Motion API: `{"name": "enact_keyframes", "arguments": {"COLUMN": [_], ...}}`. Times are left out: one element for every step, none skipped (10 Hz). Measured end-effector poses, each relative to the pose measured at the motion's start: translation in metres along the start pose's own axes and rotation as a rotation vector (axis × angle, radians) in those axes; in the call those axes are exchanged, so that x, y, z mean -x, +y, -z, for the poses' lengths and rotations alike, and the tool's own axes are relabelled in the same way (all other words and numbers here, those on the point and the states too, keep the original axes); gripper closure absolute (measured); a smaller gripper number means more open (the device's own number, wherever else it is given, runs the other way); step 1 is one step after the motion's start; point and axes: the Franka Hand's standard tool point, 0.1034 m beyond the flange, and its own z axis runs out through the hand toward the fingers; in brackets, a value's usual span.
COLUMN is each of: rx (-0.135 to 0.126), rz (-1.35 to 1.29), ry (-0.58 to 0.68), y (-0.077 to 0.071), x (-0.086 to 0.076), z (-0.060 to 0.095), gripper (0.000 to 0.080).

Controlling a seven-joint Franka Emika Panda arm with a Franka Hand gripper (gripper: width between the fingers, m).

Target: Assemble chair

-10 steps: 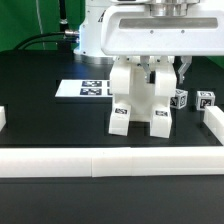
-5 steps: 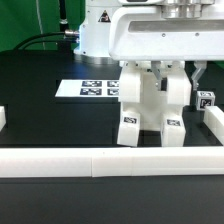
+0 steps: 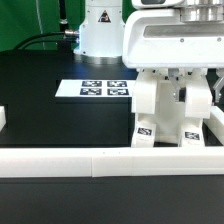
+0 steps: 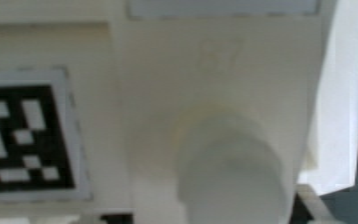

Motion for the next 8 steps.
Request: {"name": "enact_keyframes", "arguments": {"rx": [0.001,0.001,0.001,0.001,0.001,0.001,0.001,0.001], "rz": [-0.001,-0.001,-0.001,-0.001,-0.001,-0.001,-0.001,-0.001], "ry": [-0.001,-0.001,-0.001,-0.001,-0.001,-0.001,-0.001,-0.001], "y": [-0.0003,-0.0003,-0.0003,-0.0003,-0.0003,-0.0003,-0.0003,-0.0003], "x": [-0.0002,-0.0002,-0.0002,-0.0002,-0.0002,-0.0002,-0.0002,-0.0002], "z": [-0.0003,-0.0003,-0.0003,-0.0003,-0.0003,-0.0003,-0.0003,-0.0003], "gripper": [0.0515,0.0515,0.0515,0.0515,0.0515,0.0418,0.0282,0.0282]}}
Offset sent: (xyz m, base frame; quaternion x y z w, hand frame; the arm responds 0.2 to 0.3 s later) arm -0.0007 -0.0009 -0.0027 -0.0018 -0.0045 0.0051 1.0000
